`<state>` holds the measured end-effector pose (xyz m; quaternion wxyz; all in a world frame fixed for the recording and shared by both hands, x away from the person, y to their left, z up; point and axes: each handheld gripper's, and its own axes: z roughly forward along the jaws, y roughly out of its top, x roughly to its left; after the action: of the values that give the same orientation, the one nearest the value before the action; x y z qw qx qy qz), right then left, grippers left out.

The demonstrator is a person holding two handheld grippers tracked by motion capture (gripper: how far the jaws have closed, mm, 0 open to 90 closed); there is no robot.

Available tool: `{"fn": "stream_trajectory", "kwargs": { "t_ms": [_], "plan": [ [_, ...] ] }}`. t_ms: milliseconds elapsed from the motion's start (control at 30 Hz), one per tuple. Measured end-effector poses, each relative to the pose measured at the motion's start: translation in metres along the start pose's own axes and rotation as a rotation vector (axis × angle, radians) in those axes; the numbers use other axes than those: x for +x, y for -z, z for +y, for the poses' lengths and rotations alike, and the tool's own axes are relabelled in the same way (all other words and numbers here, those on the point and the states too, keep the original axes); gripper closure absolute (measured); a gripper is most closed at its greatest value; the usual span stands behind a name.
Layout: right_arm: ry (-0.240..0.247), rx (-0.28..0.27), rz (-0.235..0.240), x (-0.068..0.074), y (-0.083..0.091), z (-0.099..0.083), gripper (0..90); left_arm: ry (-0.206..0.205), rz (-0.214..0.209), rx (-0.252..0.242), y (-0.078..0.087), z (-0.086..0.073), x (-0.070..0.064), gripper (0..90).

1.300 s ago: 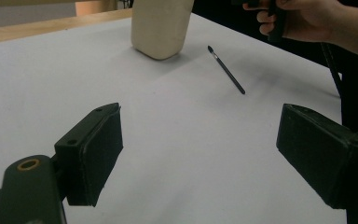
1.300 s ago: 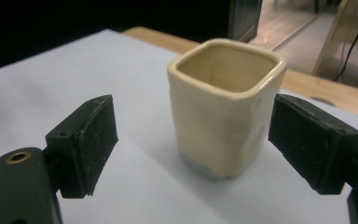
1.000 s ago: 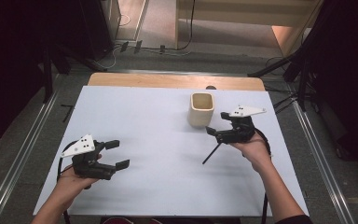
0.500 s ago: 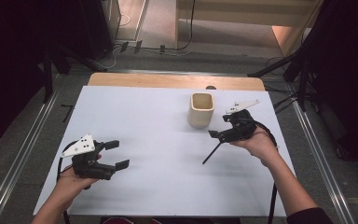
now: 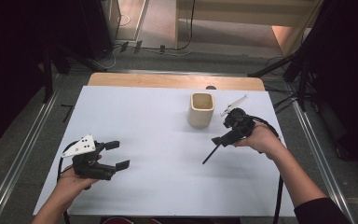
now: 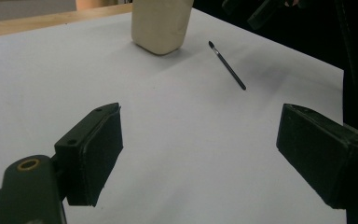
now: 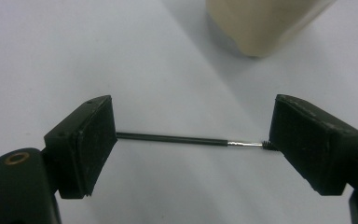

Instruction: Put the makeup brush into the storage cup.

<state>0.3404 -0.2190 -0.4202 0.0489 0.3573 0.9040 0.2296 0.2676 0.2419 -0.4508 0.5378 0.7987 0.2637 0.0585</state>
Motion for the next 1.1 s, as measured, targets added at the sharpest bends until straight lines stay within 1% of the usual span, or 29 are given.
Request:
{"fn": "stream_trajectory", "kwargs": {
  "t_ms": [33,100,133,167,233,333,433,500,667,733,900,967,1000,1100],
  "plan": [
    [0.005,0.014,0.004,0.0,0.0,0.001,15.5,0.001,0.001,0.0,0.0,0.0,0.0,14.7],
    [0.039,0.035,0.002,0.0,0.0,0.003,15.8,0.0,0.001,-0.001,0.0,0.0,0.0,14.7],
    [0.047,0.045,0.001,0.0,0.0,0.004,16.1,0.0,0.003,-0.001,0.0,0.0,0.001,14.7],
    [0.067,0.053,0.0,-0.001,0.0,0.004,16.5,0.0,0.004,0.004,0.0,0.0,0.001,14.7],
    [0.09,0.076,0.001,-0.001,0.0,0.005,17.8,0.0,0.004,0.005,0.0,0.0,0.001,14.7],
    [0.098,0.119,-0.004,-0.003,-0.002,0.007,17.8,0.002,0.002,-0.004,0.0,0.0,0.0,14.7],
    [0.085,0.137,-0.002,-0.005,-0.003,0.008,17.9,0.0,0.004,0.006,-0.001,0.0,-0.001,14.7],
    [0.088,0.161,0.006,-0.006,-0.004,0.01,17.8,-0.001,0.004,0.004,-0.001,0.0,-0.001,14.7],
    [0.101,0.2,0.003,-0.008,-0.005,0.011,18.2,0.001,0.006,0.003,-0.001,0.0,0.0,14.7],
    [0.096,0.216,0.005,-0.01,-0.005,0.012,18.2,0.001,0.005,0.003,-0.001,0.0,0.0,14.7],
    [0.125,0.258,-0.012,-0.012,-0.006,0.013,18.4,0.0,0.006,0.005,-0.001,0.0,-0.001,14.7],
    [0.147,0.266,-0.015,-0.012,-0.007,0.014,18.8,-0.001,0.005,0.003,-0.001,0.0,-0.001,14.7],
    [0.15,0.269,-0.017,-0.012,-0.007,0.014,19.0,-0.001,0.006,0.002,-0.001,0.0,0.0,14.7],
    [0.157,0.291,-0.007,-0.011,-0.007,0.017,20.5,-0.004,0.006,0.003,-0.001,0.0,0.0,14.7]
  ]
}}
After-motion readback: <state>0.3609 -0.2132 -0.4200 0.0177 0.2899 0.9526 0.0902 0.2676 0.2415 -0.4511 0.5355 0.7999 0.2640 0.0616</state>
